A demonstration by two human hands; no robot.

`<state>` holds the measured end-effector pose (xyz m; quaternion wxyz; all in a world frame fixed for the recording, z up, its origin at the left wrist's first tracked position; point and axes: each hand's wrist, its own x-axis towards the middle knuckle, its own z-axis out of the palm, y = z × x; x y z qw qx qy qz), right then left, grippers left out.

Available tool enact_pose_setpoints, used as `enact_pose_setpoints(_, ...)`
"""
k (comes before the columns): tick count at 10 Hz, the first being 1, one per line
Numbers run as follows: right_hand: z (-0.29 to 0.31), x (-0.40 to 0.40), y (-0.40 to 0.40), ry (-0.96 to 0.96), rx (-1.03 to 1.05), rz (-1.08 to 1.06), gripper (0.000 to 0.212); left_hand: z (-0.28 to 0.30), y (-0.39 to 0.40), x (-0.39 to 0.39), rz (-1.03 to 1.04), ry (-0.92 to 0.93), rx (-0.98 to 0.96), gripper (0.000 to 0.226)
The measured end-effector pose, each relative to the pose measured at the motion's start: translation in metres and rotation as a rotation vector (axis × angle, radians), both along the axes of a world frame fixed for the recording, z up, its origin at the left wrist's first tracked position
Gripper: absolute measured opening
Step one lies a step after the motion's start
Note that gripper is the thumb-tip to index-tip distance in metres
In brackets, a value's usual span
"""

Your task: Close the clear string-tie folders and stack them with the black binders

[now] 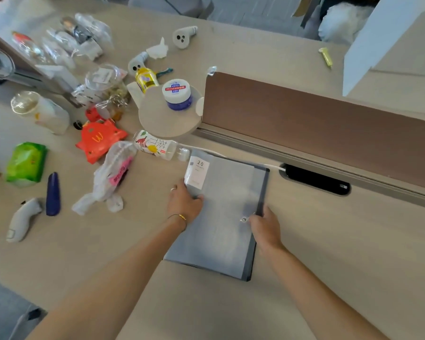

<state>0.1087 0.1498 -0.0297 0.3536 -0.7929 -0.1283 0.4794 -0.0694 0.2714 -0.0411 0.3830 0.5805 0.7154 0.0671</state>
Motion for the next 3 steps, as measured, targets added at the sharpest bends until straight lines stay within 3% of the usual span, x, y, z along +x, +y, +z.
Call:
enact_pose_setpoints(2, -0.017, 0.01, -0.009, 0.055, 0.036, 0.087, 0.08, 0.019, -0.006, 0.007, -0.119, 0.11, 0.116, 0.082)
enact_pose_setpoints(3, 0.035, 0.008, -0.013, 0.068, 0.112, 0.083, 0.05, 0.031, -0.007, 0.014, -0.124, 0.163, 0.168, 0.09)
